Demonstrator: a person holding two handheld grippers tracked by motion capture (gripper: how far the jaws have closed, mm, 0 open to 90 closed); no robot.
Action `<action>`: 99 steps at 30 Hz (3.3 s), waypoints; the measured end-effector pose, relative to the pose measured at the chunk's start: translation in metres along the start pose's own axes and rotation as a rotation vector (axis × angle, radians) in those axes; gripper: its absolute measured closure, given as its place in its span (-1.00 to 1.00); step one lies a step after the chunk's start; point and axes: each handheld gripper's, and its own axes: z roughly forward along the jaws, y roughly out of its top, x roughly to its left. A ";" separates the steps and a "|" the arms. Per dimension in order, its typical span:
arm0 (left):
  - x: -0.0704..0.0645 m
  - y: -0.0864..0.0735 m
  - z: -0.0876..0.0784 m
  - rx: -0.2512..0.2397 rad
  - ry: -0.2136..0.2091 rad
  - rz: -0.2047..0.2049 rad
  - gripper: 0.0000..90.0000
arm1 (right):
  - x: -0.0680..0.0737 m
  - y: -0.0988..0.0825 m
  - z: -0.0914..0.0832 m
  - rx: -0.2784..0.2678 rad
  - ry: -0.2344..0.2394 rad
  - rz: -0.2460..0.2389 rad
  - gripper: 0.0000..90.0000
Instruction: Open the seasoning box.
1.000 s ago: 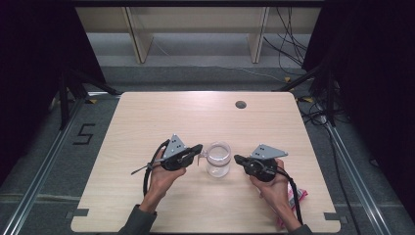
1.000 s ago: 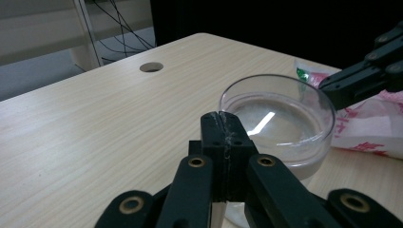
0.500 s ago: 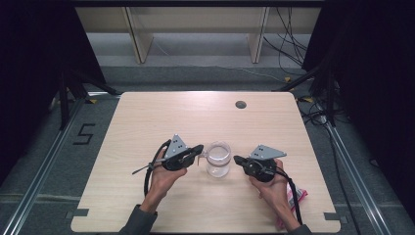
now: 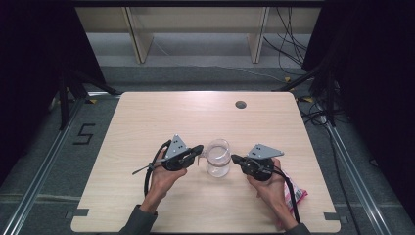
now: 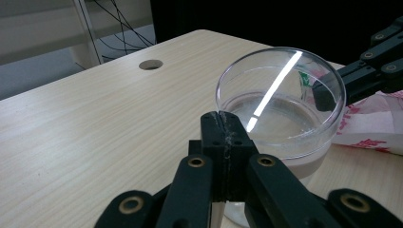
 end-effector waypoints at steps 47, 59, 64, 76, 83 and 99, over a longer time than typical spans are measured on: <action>-0.012 -0.020 -0.033 0.103 0.008 -0.006 -0.32 | 0.022 0.046 0.009 -0.097 0.053 -0.068 1.00; -0.009 -0.028 -0.034 0.109 0.001 -0.037 -0.37 | 0.043 0.066 0.026 -0.116 0.090 -0.105 1.00; -0.004 -0.032 -0.034 0.112 0.019 -0.060 -0.37 | 0.047 0.067 0.027 -0.115 0.084 -0.125 0.99; -0.004 -0.032 -0.036 0.097 0.017 -0.072 -0.38 | 0.012 0.052 -0.016 -0.157 0.039 -0.103 0.62; -0.004 -0.032 -0.035 0.088 0.013 -0.085 -0.38 | -0.025 0.028 -0.047 -0.110 -0.017 -0.025 0.36; -0.004 -0.032 -0.036 0.090 0.011 -0.087 -0.39 | -0.087 -0.040 -0.086 0.016 -0.068 0.179 0.11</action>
